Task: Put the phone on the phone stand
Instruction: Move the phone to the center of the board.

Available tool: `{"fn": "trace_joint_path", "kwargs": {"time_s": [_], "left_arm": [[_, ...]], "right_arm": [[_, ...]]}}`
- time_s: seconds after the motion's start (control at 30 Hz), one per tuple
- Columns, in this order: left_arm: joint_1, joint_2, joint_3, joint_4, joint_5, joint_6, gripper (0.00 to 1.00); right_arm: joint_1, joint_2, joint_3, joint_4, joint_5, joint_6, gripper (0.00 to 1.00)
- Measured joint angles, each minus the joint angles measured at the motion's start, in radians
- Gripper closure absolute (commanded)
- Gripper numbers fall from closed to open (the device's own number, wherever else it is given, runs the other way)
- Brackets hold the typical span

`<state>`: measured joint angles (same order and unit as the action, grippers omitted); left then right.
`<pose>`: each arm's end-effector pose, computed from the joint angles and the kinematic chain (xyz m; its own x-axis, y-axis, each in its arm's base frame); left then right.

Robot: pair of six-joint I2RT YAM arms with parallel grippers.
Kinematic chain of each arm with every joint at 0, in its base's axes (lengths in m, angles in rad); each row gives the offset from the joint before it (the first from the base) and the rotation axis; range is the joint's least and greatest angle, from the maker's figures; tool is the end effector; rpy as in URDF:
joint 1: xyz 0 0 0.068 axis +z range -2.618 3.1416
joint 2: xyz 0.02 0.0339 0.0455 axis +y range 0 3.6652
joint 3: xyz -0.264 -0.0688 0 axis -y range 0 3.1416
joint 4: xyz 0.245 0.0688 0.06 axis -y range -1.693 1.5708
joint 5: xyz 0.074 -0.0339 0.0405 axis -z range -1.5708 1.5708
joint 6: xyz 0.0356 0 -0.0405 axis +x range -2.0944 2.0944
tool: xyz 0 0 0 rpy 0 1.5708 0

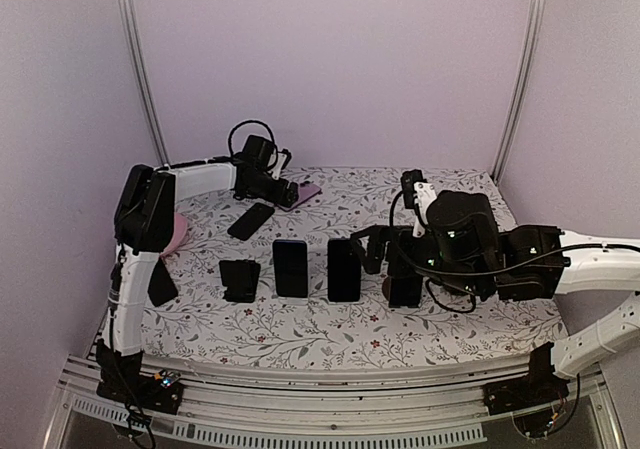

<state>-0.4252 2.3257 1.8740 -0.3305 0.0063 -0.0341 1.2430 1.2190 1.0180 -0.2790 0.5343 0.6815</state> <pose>0.4784 -0.2169 0.1756 -0.6559 0.2596 -0.7088 0.3944 0.9185 -0.0286 0.1053 0.2535 0.3229 -0.5371 0.1044 -0.8370 -0.4262 0.8227 0.3761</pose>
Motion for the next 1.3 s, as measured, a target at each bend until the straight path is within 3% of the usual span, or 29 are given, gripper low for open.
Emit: {"fn": "trace_joint_path", "kwargs": {"time_s": [0.4, 0.77, 1.0, 1.3], "left_arm": [[0.034, 0.313, 0.427, -0.166, 0.088, 0.038, 0.03], [0.064, 0.400, 0.547, -0.220, 0.166, 0.040, 0.03], [0.056, 0.403, 0.552, -0.240, 0.137, 0.050, 0.06], [0.049, 0.403, 0.557, -0.264, 0.108, 0.076, 0.21]], "right_arm": [[-0.008, 0.006, 0.063, -0.014, 0.006, -0.056, 0.01], [-0.016, 0.077, 0.117, -0.025, 0.006, -0.074, 0.01], [-0.021, 0.111, 0.141, -0.031, 0.006, -0.079, 0.01], [-0.021, 0.118, 0.142, -0.036, 0.006, -0.080, 0.01]]}}
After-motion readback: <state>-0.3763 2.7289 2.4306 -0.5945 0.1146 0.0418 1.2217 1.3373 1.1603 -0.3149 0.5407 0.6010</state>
